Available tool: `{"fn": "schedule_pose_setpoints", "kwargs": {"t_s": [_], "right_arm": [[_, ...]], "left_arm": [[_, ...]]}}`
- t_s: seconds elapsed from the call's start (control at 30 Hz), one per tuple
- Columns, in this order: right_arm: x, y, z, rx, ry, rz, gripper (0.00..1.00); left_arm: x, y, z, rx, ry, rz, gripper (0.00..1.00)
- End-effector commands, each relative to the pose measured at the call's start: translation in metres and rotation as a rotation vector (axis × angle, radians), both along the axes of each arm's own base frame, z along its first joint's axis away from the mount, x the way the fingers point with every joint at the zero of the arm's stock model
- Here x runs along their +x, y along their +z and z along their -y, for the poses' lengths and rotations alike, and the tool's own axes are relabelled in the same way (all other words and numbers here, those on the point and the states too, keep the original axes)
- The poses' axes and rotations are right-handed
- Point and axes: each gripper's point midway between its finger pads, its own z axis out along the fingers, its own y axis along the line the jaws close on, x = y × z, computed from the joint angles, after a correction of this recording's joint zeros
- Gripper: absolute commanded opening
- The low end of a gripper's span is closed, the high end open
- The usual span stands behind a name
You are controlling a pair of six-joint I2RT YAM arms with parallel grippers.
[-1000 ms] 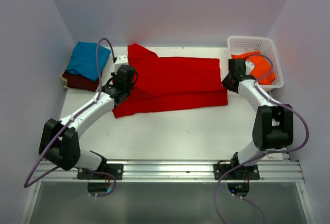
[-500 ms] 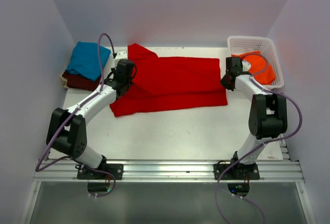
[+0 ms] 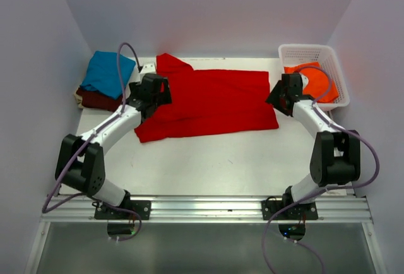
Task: Fold and stack the t-shirts
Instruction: Fold the flattened tshirt in 1/3 of the way
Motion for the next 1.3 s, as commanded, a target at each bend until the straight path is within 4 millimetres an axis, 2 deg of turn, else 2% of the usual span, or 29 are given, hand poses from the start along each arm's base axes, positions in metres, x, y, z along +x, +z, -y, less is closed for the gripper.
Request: {"fn": "schedule_pose_setpoints", "kwargs": {"t_s": [0.0,0.07,0.1,0.2,0.23,0.3,0.33,0.47,0.6,0.67,0.83,0.87,1.0,1.2,1.27], "right_arm": [[-0.002,0.025,-0.019,0.043,0.138,0.097,0.52],[-0.01,0.016,-0.028,0.065,0.178,0.073,0.31],[-0.012,0.013,-0.031,0.072,0.193,0.068,0.0],[-0.017,-0.003,-0.034,0.087,0.208,0.026,0.0],[-0.019,-0.009,-0.035,0.085,0.211,0.006,0.0],[-0.022,-0.02,-0.043,0.109,0.246,-0.033,0.0],[-0.021,-0.023,-0.044,0.108,0.251,-0.04,0.0],[-0.022,-0.036,-0.049,0.106,0.271,-0.079,0.0],[-0.025,-0.044,-0.049,0.103,0.272,-0.107,0.0],[-0.028,-0.048,-0.047,0.087,0.268,-0.126,0.0],[-0.04,-0.064,-0.044,0.046,0.269,-0.207,0.0],[-0.045,-0.068,-0.043,0.036,0.266,-0.224,0.0],[-0.059,-0.074,-0.042,-0.001,0.275,-0.269,0.0],[-0.084,-0.083,-0.035,-0.05,0.274,-0.352,0.0],[-0.093,-0.083,-0.034,-0.064,0.278,-0.371,0.0]], "left_arm": [[-0.029,-0.009,0.005,-0.104,-0.026,-0.014,1.0],[-0.042,-0.016,0.013,-0.164,-0.063,-0.029,1.0],[-0.052,-0.029,0.014,-0.18,-0.075,-0.045,1.0],[-0.061,-0.045,0.021,-0.233,-0.103,-0.056,0.87],[-0.068,-0.059,0.022,-0.237,-0.108,-0.086,0.7],[-0.068,-0.068,0.031,-0.27,-0.14,-0.096,0.55],[-0.072,-0.076,0.031,-0.277,-0.14,-0.112,0.42],[-0.068,-0.087,0.035,-0.294,-0.143,-0.101,0.29],[-0.072,-0.099,0.03,-0.275,-0.128,-0.124,0.26],[-0.076,-0.103,0.03,-0.275,-0.127,-0.138,0.21],[-0.095,-0.126,0.02,-0.242,-0.103,-0.228,0.2],[-0.106,-0.135,0.017,-0.23,-0.099,-0.282,0.2],[-0.124,-0.151,0.017,-0.237,-0.099,-0.363,0.19],[-0.153,-0.158,0.024,-0.285,-0.135,-0.473,0.2],[-0.165,-0.159,0.025,-0.295,-0.154,-0.517,0.23]]}}
